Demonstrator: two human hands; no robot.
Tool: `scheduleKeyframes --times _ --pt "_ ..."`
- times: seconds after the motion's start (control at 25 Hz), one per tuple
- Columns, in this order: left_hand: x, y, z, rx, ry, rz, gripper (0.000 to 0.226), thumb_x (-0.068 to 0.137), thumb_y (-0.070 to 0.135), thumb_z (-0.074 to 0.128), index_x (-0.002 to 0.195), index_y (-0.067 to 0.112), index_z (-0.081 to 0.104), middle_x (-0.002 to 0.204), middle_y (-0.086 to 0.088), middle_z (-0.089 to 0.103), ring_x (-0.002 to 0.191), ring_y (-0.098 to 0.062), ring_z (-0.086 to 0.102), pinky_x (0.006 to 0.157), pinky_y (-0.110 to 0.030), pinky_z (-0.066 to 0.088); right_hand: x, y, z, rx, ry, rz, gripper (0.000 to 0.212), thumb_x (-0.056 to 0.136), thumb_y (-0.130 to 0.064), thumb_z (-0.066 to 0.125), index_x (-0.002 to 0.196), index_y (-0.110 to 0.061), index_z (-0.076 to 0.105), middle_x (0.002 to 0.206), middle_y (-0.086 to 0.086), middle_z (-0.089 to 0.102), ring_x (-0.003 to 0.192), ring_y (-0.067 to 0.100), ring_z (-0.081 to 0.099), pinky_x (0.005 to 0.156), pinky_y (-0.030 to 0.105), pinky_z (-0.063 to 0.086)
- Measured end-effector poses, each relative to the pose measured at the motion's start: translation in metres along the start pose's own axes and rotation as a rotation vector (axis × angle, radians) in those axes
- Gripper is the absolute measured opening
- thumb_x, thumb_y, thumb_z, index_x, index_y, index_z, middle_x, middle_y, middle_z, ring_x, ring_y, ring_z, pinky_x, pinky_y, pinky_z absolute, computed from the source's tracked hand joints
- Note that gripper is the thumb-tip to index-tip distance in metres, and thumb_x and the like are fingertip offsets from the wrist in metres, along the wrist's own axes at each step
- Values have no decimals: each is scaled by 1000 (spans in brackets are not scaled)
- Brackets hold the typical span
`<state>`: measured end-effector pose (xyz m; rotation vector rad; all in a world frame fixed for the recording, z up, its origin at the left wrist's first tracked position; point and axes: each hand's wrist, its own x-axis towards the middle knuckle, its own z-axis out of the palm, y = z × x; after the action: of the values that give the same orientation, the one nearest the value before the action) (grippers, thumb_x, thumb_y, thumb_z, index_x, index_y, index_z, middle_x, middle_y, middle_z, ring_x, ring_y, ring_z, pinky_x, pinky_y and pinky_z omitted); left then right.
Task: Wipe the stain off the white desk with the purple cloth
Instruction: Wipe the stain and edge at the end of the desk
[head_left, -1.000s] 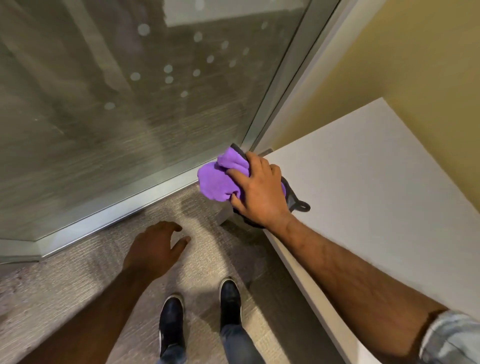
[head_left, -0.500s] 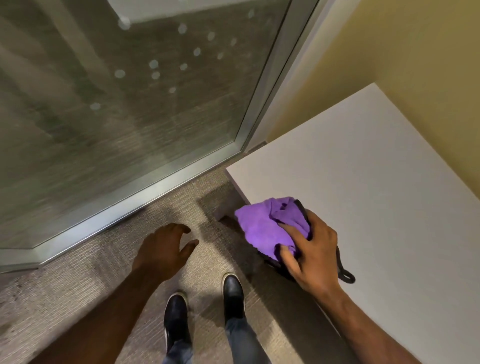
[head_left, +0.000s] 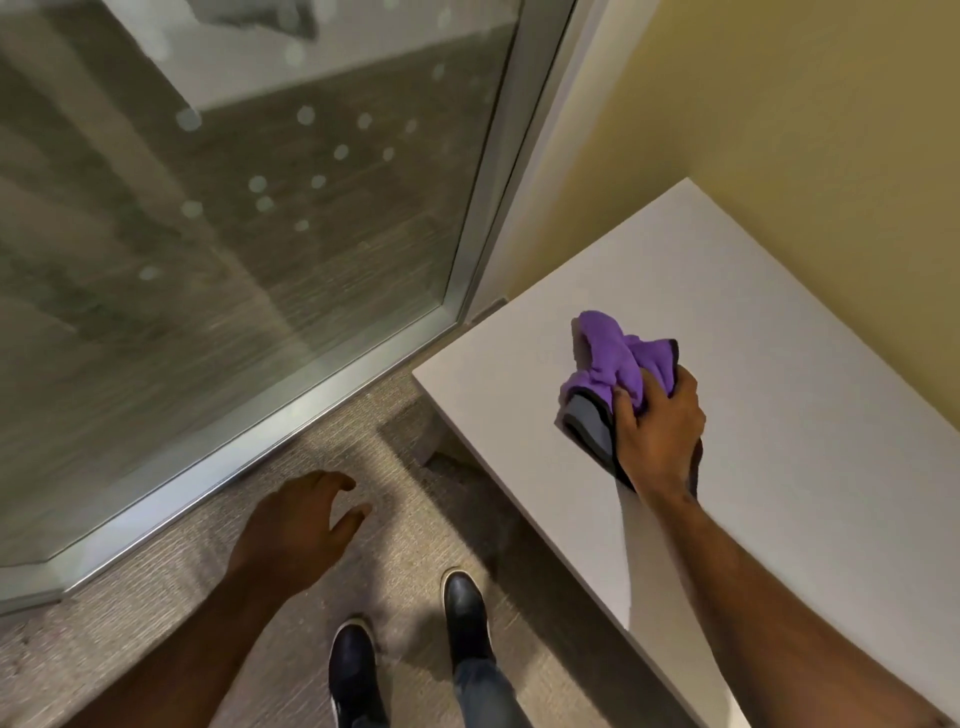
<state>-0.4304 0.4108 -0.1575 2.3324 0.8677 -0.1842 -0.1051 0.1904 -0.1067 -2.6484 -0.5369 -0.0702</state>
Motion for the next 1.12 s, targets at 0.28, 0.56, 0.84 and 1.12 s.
scheduleKeyframes --times 0.28,0.56,0.84,1.12 --pt "9 14 -16 -27 19 -17 46 88 49 58 125 21 60 126 -2 66 112 -20 62 92 -37 51 69 -65 40 4 -58 -119 45 97 -43 52 131 -13 60 136 14 54 119 31 54 103 35 42" --pt "25 35 -30 -110 70 -24 40 86 41 63 122 23 60 121 0 67 109 -18 62 89 -34 48 13 -120 52 19 -208 -547 40 93 -43 53 124 -22 67 133 15 57 109 32 56 95 41 44" --pt "35 96 -41 -321 187 -19 23 93 45 48 88 28 62 88 7 70 83 -15 66 72 -33 49 -61 -73 18 60 -324 -430 37 95 -46 55 130 -33 57 144 6 53 123 29 55 105 46 45" --pt "48 166 -32 -531 19 -67 41 87 51 56 105 15 58 94 -13 65 93 -31 60 85 -42 51 -78 -38 -24 166 -424 -166 50 96 -59 43 142 -41 41 152 2 39 133 24 44 114 48 36"
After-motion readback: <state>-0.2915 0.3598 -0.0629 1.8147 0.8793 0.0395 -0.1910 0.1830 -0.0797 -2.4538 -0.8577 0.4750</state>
